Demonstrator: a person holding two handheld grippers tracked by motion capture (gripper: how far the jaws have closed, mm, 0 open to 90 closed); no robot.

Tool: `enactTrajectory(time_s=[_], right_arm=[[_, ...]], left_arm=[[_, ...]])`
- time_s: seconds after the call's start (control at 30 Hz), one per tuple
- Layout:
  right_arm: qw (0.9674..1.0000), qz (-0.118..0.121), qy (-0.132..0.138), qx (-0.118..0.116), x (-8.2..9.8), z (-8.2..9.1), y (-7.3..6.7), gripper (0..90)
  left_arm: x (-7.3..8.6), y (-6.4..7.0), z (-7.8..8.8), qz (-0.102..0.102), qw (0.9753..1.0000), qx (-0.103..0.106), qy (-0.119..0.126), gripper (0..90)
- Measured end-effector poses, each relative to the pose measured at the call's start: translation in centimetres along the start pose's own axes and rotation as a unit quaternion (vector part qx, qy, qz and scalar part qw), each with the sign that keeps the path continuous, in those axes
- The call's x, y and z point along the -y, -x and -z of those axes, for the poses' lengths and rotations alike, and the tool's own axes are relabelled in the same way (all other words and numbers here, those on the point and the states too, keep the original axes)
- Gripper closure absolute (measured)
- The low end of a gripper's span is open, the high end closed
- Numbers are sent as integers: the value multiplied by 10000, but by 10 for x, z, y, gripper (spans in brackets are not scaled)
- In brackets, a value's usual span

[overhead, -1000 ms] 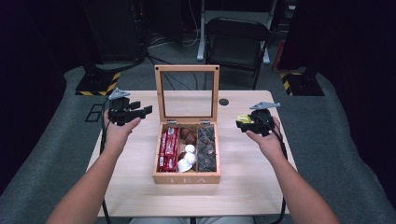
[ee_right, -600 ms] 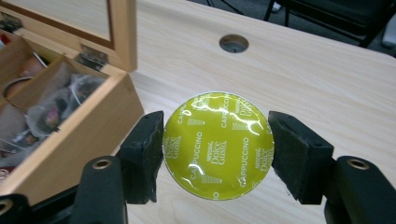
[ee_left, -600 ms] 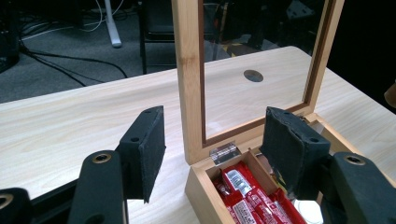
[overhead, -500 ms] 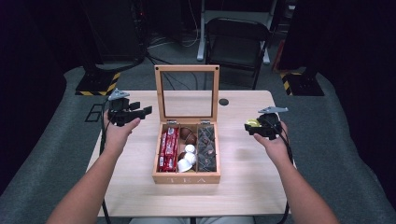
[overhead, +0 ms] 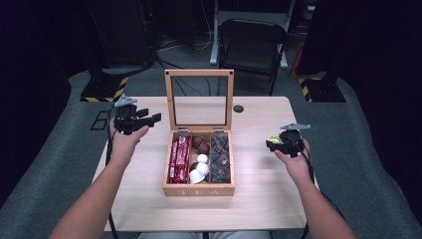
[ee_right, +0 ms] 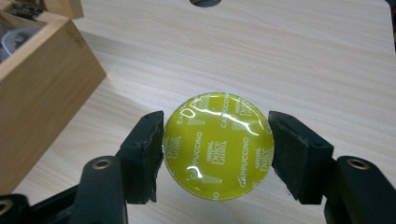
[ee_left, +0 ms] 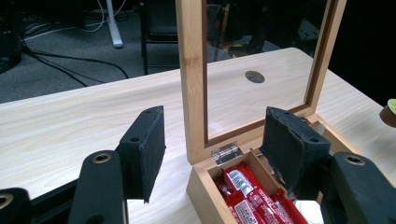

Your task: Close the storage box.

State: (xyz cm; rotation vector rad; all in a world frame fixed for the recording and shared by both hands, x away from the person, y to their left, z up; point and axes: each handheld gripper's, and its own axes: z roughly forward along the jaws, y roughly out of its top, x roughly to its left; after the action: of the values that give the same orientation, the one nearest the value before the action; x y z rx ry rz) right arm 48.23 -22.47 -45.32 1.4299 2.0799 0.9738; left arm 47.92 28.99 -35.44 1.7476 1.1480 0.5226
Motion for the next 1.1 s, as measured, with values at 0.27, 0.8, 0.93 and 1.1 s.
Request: enactTrajectory(time_s=[0.27,0.8,0.93,1.1], right_arm=[[9998,-106,-114,118,15,-7,6,376],[9986,-290,-357,274,34,-14,16,376],[9984,-281,-402,275,37,-16,18,376],[9984,-330,-375,252,38,-17,20,375]], left_arm=[[2,-1,0,11,10000,-2,-5,391],[4,-1,-2,27,10000,-3,-36,392],[4,-1,-2,31,10000,-2,-36,392],[4,-1,-2,29,10000,3,-33,392]])
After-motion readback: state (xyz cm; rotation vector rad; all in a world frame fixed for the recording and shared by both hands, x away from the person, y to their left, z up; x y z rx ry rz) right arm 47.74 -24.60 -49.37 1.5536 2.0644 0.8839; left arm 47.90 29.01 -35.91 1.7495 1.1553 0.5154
